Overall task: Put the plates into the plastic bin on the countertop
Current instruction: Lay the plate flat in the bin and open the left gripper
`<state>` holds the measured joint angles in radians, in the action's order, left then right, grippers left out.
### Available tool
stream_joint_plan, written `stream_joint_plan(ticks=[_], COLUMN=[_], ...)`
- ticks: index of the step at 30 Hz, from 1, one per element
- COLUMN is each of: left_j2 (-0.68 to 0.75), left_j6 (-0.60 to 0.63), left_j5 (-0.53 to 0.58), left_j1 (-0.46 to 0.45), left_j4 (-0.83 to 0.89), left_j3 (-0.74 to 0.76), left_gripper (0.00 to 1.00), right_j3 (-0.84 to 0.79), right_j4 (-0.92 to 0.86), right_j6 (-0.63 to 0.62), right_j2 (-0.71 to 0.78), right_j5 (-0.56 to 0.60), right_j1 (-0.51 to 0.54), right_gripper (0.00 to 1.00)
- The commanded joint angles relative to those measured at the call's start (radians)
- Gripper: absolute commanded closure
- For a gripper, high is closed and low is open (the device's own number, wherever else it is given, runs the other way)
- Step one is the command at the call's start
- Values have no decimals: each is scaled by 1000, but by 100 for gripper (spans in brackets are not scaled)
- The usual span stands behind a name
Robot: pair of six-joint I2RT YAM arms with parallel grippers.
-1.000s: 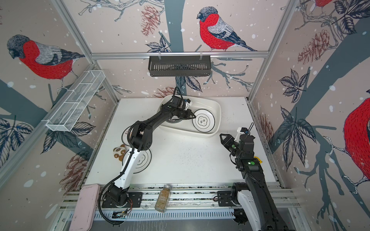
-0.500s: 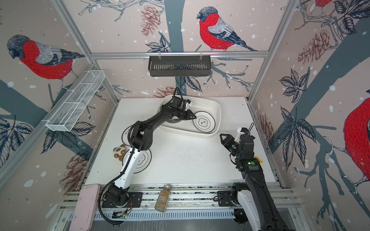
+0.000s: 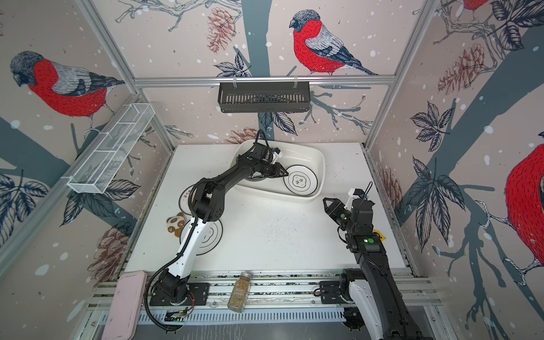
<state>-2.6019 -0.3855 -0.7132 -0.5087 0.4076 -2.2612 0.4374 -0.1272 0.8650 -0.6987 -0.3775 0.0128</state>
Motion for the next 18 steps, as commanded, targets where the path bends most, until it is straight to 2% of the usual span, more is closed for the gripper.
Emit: stream_joint_plan(ticks=[1,18], left_j2=[0,40], left_j6=[11,35], left_j5=[-7,36], left_j1=[-4,-4], left_j4=[-12,5], left_j3=[5,31], left_gripper=[73,68], right_j3=[1,21], right_j4=[32,31], right_j6=[8,6], right_j2=[2,2], right_j5=[-9,-15], right_j1=[0,0], right_gripper=[51,51])
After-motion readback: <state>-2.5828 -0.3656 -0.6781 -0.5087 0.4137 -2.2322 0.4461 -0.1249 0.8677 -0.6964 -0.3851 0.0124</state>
